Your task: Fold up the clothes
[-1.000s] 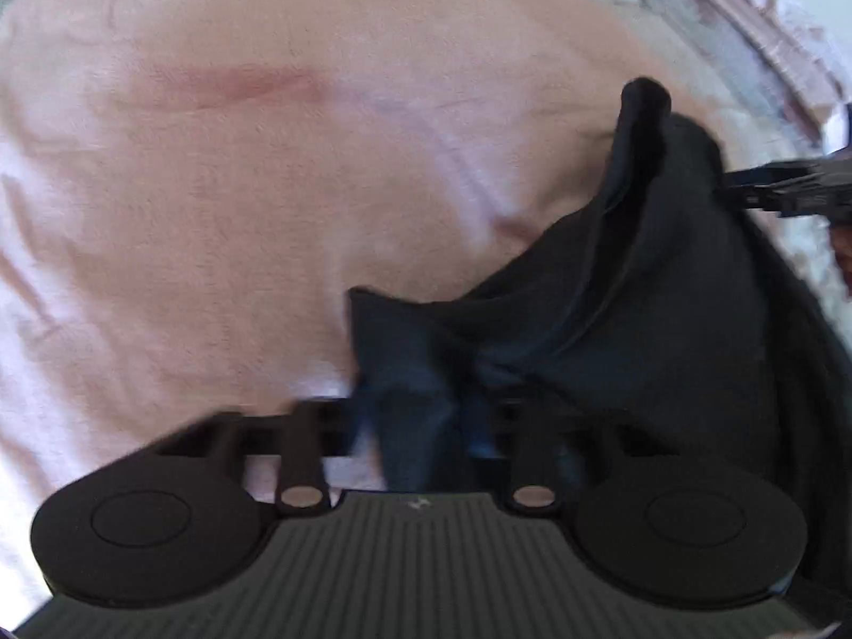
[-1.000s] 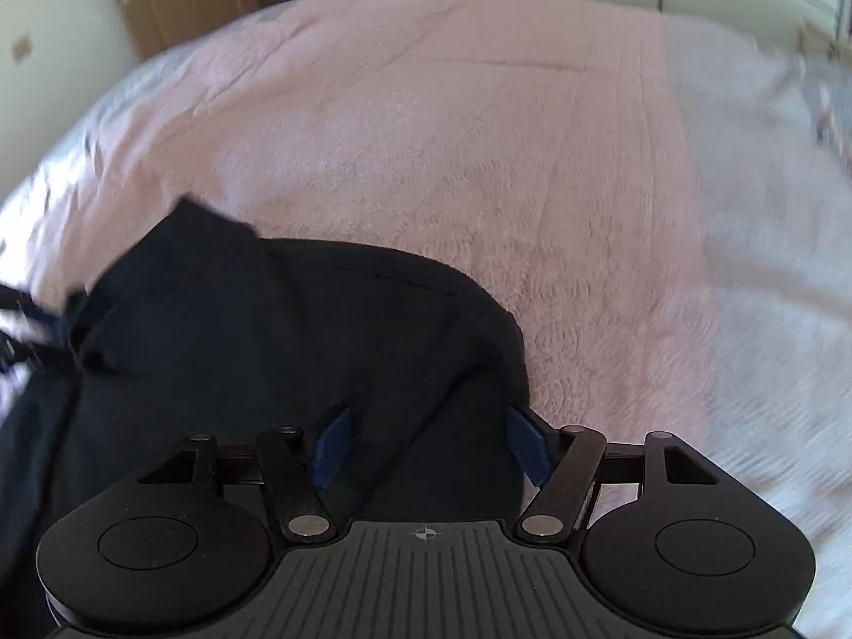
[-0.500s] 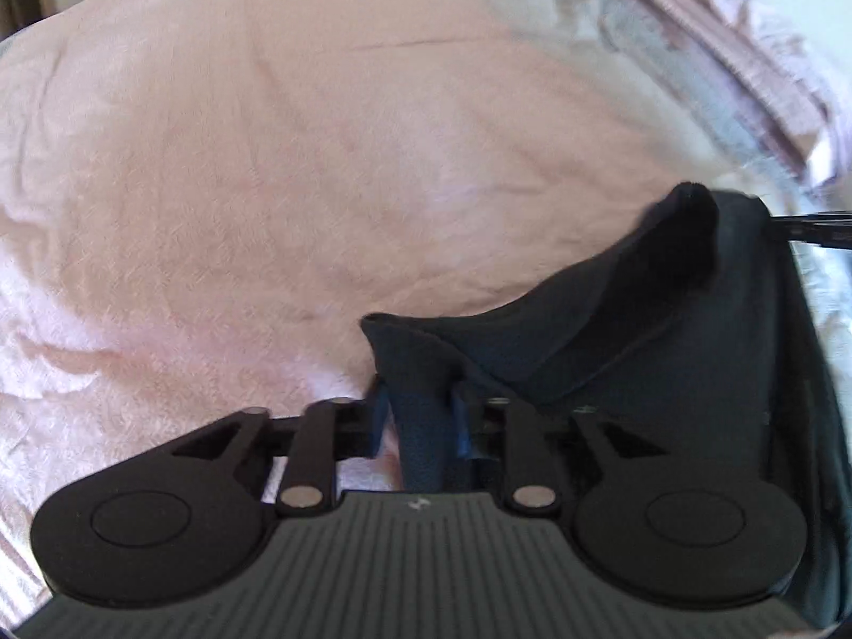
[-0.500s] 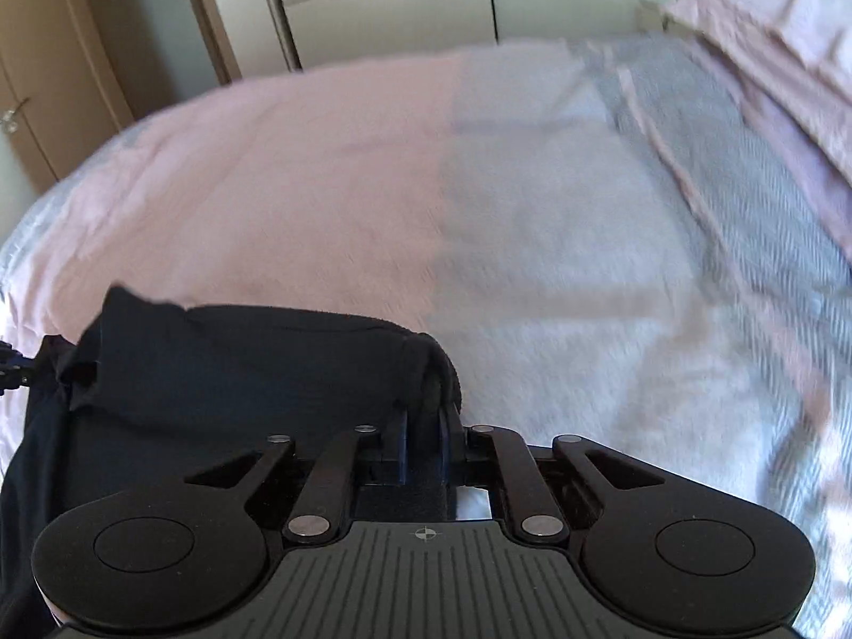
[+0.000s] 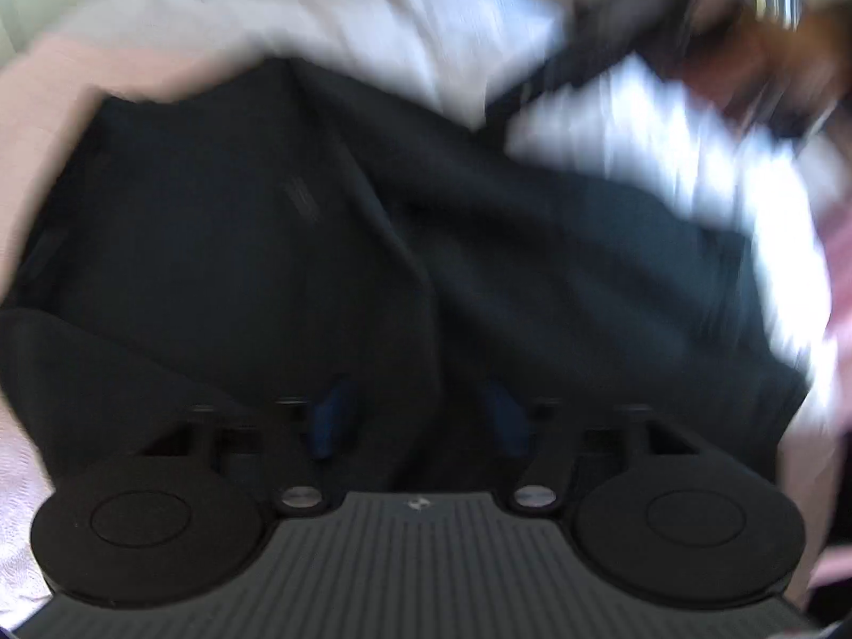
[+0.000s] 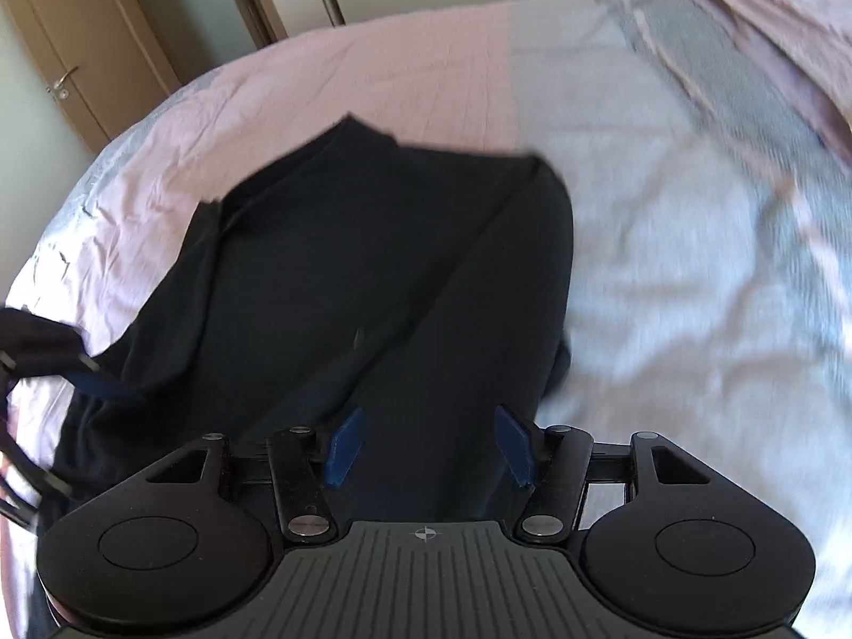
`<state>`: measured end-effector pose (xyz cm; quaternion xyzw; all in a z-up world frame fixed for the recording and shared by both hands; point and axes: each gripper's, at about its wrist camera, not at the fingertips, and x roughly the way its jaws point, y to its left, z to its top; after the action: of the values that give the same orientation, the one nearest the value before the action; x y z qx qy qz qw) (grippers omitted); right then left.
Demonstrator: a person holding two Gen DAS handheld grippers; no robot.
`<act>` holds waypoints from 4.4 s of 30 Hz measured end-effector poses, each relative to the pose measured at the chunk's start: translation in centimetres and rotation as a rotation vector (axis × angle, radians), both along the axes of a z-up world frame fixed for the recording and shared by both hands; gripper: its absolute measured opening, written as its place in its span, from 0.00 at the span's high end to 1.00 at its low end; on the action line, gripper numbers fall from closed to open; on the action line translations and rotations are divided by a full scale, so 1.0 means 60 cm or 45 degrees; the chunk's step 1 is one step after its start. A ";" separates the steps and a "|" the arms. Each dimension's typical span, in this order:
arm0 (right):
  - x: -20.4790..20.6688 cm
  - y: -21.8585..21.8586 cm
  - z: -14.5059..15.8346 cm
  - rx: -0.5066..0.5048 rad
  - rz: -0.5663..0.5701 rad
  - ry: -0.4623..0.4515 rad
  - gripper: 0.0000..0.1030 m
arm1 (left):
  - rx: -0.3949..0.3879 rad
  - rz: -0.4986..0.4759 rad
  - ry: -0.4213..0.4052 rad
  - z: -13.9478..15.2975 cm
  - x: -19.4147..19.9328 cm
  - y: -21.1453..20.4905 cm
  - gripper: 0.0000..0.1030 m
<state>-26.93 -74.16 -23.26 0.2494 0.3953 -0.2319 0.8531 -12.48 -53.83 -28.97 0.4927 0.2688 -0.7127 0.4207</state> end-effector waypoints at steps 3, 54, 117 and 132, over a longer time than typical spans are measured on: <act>-0.003 0.037 0.007 0.015 0.023 0.013 0.43 | -0.115 0.067 -0.030 0.043 0.030 0.025 0.96; 0.457 0.429 -0.031 0.144 0.073 0.051 0.26 | -0.367 1.434 -0.004 0.175 0.780 0.420 0.94; -0.185 0.345 -0.050 -0.062 -0.466 0.306 0.26 | -0.029 1.053 0.325 0.123 0.265 0.416 0.62; -0.364 0.228 -0.012 -0.230 -0.632 0.191 0.78 | 0.215 1.259 0.457 0.019 0.092 0.451 0.58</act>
<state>-48.80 -60.46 -23.98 0.2438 0.3618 -0.4858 0.7574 -6.96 -26.75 -27.85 0.2098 0.5930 -0.4783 0.6128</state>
